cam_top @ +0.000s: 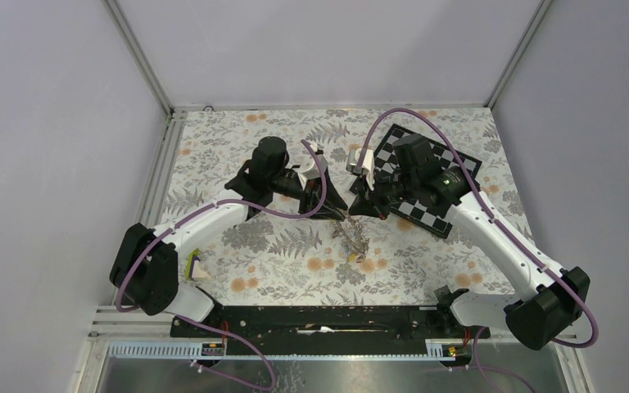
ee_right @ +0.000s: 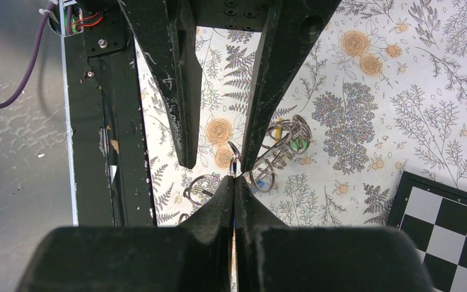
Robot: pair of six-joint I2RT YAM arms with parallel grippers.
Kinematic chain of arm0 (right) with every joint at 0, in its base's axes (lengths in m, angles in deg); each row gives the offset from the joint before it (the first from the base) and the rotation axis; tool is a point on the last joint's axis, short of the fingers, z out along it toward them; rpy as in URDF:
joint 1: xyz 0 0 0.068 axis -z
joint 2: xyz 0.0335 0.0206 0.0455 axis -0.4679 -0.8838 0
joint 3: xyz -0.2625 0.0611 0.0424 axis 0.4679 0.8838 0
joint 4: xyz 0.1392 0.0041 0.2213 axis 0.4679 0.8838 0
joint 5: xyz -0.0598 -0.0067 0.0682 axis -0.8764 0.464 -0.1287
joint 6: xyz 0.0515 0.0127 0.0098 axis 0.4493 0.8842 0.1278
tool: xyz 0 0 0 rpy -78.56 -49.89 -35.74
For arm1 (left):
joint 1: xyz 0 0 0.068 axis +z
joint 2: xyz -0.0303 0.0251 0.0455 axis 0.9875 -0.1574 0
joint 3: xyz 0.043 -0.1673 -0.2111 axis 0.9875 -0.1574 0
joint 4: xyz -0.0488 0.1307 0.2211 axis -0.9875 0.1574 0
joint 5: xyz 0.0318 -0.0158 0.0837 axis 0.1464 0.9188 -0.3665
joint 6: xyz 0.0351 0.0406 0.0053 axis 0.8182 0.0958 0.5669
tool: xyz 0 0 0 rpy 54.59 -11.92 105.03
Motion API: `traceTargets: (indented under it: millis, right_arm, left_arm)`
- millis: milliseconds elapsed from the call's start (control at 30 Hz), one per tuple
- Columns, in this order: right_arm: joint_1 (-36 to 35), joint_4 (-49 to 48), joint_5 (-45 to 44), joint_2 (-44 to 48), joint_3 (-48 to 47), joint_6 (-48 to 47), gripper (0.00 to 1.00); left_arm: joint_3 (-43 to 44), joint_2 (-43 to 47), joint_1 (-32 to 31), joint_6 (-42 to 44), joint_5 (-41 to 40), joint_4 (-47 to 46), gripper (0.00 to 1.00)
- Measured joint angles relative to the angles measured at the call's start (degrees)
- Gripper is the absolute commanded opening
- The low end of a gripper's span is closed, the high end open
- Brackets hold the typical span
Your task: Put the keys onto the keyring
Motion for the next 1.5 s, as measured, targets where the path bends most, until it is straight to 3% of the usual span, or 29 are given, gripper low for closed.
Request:
traceTargets:
  millis: [467, 800, 1500]
  right_arm:
    - [0.0, 0.2, 0.0, 0.0, 0.0, 0.1, 0.00]
    - [0.4, 0.5, 0.0, 0.0, 0.0, 0.3, 0.00]
    - [1.2, 1.0, 0.9, 0.0, 0.0, 0.6, 0.00]
  left_arm:
    - [1.1, -1.2, -0.7, -0.2, -0.9, 0.3, 0.15]
    - [1.9, -1.3, -0.7, 2.7, -1.4, 4.3, 0.15]
    - [4.6, -3.0, -0.9, 3.9, -1.7, 8.6, 0.01]
